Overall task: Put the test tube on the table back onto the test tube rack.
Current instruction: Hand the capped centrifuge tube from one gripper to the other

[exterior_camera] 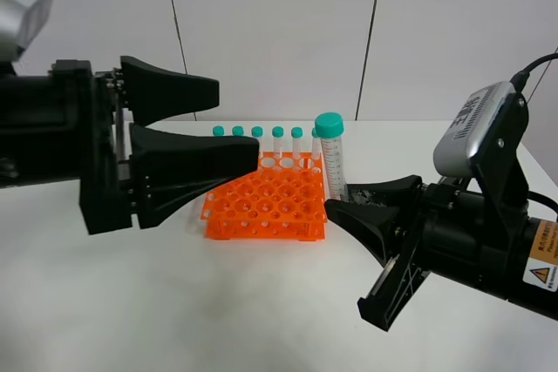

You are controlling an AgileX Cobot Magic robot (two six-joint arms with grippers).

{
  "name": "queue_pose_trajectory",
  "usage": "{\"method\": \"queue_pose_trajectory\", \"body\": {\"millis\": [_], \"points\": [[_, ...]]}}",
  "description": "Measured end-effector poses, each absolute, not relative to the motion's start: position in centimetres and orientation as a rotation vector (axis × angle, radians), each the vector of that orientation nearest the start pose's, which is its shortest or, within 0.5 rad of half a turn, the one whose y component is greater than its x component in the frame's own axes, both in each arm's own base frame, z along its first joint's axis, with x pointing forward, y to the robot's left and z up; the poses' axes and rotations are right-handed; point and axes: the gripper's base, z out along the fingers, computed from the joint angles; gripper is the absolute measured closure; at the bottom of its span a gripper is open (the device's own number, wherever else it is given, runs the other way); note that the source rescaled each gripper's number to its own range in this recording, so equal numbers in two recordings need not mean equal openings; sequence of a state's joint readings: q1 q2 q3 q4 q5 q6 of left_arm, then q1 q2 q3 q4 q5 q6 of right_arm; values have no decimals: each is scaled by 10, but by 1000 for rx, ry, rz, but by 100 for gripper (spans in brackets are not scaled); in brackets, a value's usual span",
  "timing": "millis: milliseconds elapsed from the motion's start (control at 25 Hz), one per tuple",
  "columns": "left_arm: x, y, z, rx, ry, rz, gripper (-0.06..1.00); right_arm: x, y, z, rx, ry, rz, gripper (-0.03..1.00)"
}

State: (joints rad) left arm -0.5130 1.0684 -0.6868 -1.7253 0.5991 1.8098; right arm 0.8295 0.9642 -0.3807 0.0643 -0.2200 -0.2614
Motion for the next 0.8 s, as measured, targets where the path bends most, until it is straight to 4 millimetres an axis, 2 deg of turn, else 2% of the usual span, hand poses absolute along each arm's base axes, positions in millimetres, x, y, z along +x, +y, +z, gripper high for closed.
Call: {"method": "queue_pose_trajectory", "body": {"millis": [200, 320, 600, 800], "points": [[169, -188, 327, 1032, 1523, -867, -6, 129, 139, 252, -912, 1631, 425, 97], [172, -202, 329, 1067, 1506, -835, -6, 129, 139, 252, -912, 1631, 425, 97], [184, -212, 334, 1065, 1500, -824, -6, 129, 139, 252, -923, 1623, 415, 97], [189, -216, 328, 1071, 1520, -829, -6, 129, 139, 255, -908, 1596, 418, 97]]}}
